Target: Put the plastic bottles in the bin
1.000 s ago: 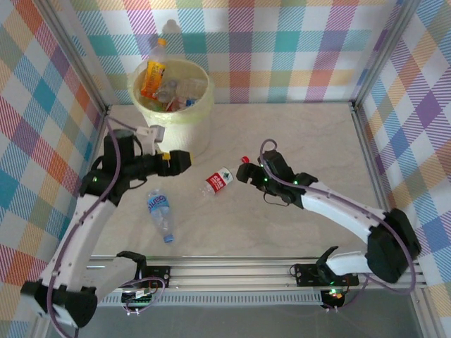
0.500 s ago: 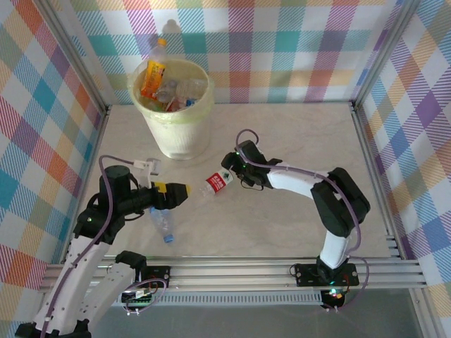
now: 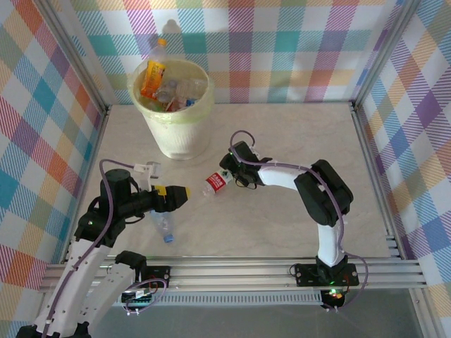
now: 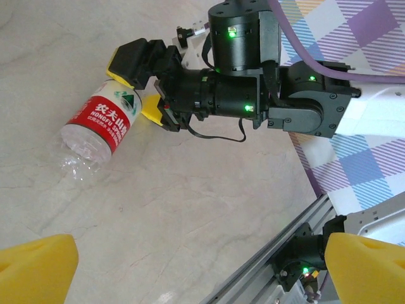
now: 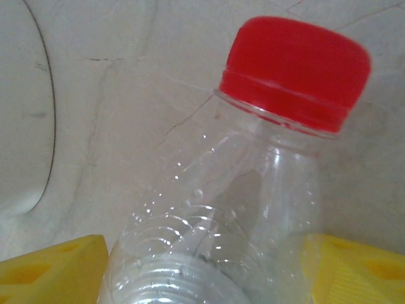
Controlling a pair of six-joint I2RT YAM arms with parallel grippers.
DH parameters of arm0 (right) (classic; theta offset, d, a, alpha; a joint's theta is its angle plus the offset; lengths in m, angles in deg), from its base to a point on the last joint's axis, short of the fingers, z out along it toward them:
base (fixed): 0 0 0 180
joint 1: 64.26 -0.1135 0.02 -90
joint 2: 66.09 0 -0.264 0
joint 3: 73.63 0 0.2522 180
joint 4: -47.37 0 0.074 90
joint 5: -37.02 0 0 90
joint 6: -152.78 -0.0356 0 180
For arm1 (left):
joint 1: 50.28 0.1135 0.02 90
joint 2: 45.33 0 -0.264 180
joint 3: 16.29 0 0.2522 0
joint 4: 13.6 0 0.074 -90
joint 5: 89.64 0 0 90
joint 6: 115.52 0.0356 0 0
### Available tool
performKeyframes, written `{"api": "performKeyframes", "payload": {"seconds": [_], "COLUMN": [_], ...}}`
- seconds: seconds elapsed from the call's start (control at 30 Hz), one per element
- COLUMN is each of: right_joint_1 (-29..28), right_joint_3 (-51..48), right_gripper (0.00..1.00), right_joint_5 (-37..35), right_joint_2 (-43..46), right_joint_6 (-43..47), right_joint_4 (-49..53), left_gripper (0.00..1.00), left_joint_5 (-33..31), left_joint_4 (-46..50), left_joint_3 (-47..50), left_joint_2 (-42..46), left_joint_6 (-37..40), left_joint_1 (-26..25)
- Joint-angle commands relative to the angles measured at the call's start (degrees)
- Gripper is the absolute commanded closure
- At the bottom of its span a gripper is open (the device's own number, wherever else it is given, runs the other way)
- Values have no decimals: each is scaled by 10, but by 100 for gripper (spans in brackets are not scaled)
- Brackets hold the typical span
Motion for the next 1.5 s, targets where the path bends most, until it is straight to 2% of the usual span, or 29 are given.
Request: {"api": "performKeyframes", "payload": {"seconds": [0.0, 0.17, 0.37, 0.47, 0.67, 0.83, 1.07, 1.27, 1.47], "right_joint_1": [7, 8, 8, 8, 4, -11, -30, -30, -34], "right_joint_3": [16, 14, -17, -40, -81, -99, -121, -122, -131], "right_gripper": [24, 33, 40, 40, 41, 40, 39, 38, 38], "right_joint_5": [2, 2, -6, 13, 100, 147, 175, 210, 229], "right_joint_2": [-18, -12, 55, 100, 185, 246, 304, 314, 315], "right_joint_6": [-8, 20, 96, 152, 242, 287, 308, 308, 299], "right_joint_4": [-26, -42, -49, -59, -69, -45, -28, -10, -15], "left_gripper": [0, 0, 0, 0, 0, 0, 1, 11, 30], "left_joint_5": [8, -12, -39, -71, -116, -106, -87, -51, -35], "left_joint_4": [-23, -24, -70, -106, -172, -291, -339, -378, -379], "left_joint_3": [14, 25, 62, 83, 89, 93, 67, 70, 66], "left_joint_2": [2, 1, -18, -36, -109, -179, -250, -266, -264], "left_joint_6": [-21, -32, -69, -84, -76, -106, -117, -123, -125], "left_joint_1": [-9, -24, -83, -126, -190, -212, -228, -234, -238]}}
